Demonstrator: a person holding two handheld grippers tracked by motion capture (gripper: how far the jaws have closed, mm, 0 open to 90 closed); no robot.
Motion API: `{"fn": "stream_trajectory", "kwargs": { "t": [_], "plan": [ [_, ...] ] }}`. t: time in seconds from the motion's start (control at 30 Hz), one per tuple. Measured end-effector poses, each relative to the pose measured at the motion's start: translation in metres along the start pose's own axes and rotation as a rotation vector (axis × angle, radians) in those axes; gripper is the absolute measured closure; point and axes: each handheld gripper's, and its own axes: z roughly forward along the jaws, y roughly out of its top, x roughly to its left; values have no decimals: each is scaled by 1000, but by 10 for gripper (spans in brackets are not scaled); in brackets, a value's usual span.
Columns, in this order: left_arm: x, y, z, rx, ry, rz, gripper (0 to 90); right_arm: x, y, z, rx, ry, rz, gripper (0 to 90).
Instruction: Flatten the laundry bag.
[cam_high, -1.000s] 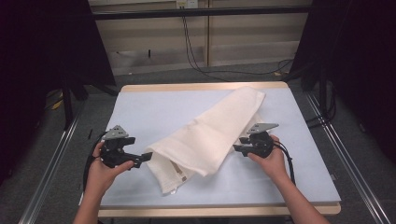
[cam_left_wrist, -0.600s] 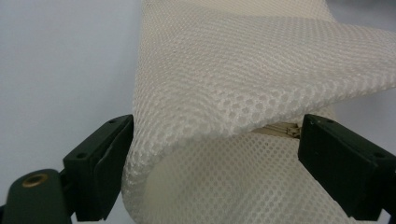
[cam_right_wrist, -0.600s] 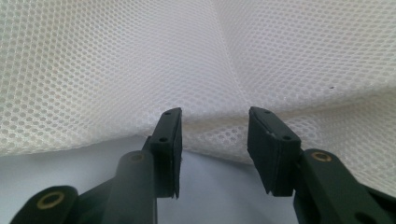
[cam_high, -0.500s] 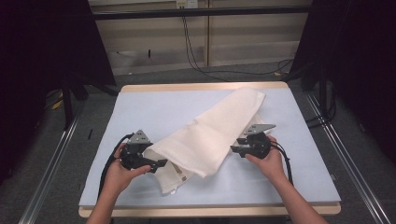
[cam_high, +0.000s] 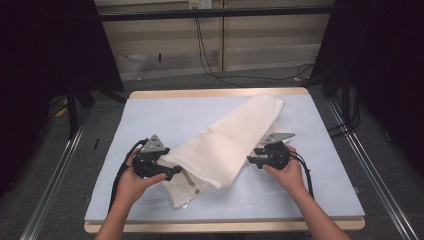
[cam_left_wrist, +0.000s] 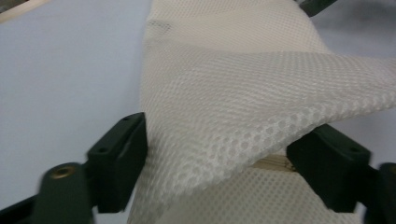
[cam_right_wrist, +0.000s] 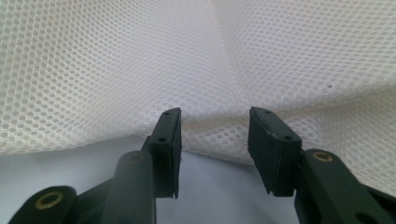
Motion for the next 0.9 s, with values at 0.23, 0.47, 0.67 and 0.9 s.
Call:
{"fn": "stream_trajectory", "kwargs": {
  "t": [0.23, 0.47, 0.67, 0.9],
  "plan": [
    [-4, 1, -1, 5, -17, -1, 566, 0, 0, 1, 2, -1, -7, 552],
    [8, -8, -2, 46, -2, -119, 775, 1, 1, 3, 8, -3, -7, 547],
    [19, -23, 0, 88, -10, -174, 812, 3, 1, 2, 12, -4, -12, 547],
    [14, -28, 2, 93, -43, -130, 566, 9, 3, 6, 10, 27, -34, 568]
  ]
}}
